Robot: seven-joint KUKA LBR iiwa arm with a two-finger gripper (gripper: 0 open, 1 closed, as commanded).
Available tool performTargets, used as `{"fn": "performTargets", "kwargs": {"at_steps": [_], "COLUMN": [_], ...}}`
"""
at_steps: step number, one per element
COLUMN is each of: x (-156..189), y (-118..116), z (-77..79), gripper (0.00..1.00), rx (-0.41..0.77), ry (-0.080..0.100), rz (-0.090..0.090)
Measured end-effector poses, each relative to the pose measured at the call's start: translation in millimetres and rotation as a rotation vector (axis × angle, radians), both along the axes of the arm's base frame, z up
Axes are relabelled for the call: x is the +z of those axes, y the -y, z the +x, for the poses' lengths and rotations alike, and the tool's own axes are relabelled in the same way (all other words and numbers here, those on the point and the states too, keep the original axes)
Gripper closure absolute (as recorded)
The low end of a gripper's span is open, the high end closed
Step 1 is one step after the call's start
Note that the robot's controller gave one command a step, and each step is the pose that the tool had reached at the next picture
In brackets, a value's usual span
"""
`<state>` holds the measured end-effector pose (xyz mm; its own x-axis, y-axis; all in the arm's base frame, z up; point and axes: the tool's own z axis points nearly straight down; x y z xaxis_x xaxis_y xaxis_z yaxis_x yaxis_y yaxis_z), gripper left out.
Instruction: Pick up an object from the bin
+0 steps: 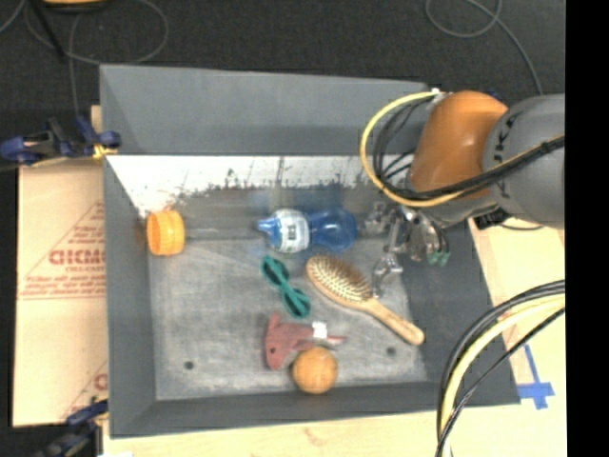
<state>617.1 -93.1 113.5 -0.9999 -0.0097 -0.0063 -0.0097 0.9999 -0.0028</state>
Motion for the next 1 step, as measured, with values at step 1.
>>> {"fn": "performTargets", "kwargs": {"at_steps": [1], "x": [-26.4], "y": [-4.9], "z": [-2.0], "gripper": [0.00], "rx": [0.007], "ry": [-0.004], "rz": [0.001]}}
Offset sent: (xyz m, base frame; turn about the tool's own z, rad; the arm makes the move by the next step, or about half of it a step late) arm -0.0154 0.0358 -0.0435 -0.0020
